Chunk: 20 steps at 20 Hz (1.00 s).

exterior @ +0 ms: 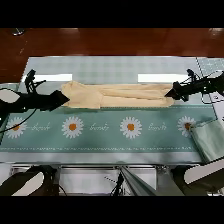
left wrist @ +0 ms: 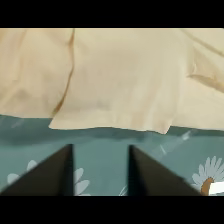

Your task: Fold the shirts.

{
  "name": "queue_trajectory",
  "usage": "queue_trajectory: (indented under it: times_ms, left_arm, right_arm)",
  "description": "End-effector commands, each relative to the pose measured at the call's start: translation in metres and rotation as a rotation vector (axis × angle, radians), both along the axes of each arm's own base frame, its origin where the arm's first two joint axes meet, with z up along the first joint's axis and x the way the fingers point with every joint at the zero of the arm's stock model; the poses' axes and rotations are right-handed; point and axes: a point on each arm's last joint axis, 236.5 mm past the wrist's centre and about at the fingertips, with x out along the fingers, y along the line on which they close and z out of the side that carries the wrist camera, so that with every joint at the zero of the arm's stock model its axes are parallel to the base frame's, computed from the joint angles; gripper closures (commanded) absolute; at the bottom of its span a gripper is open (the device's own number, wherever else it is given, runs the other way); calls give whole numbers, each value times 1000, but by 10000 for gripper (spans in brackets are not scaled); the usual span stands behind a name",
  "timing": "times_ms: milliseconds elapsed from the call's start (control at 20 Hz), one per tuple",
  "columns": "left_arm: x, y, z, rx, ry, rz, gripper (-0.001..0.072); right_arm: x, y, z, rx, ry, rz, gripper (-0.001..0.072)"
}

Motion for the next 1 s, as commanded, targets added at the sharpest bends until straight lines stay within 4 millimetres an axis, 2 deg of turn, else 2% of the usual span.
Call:
queue_trajectory:
  times_ms: [0,100,200,350,450,600,750,850,950]
  left_arm:
    - [-3,-30,2,-48,-20,-62,679]
    - [-3,-55,13,-92,-64,-125,679]
    - [-3,-85,19,-86,-95,-208,680]
    - [2,-145,17,-101,-74,-327,681]
    - [8,-197,11,-106,-65,-433,681]
    - [22,-278,2,-140,-44,-528,681]
    - [19,-349,-5,-185,-6,-597,681]
    - [4,-388,-14,-212,39,-624,681]
    - [-26,-421,-24,-221,79,-685,681]
  right_arm:
    - [-5,-6,31,-38,-42,24,687]
    - [-19,-25,69,-99,-85,38,687]
    - [-37,-34,108,-151,-149,36,687]
    - [-67,-23,156,-203,-259,23,687]
    - [-93,-5,181,-211,-318,21,687]
    - [-121,16,205,-195,-386,-12,687]
    - [-138,25,220,-203,-428,-29,687]
    - [-142,28,229,-205,-449,-36,687]
    - [-143,34,233,-184,-457,-32,687]
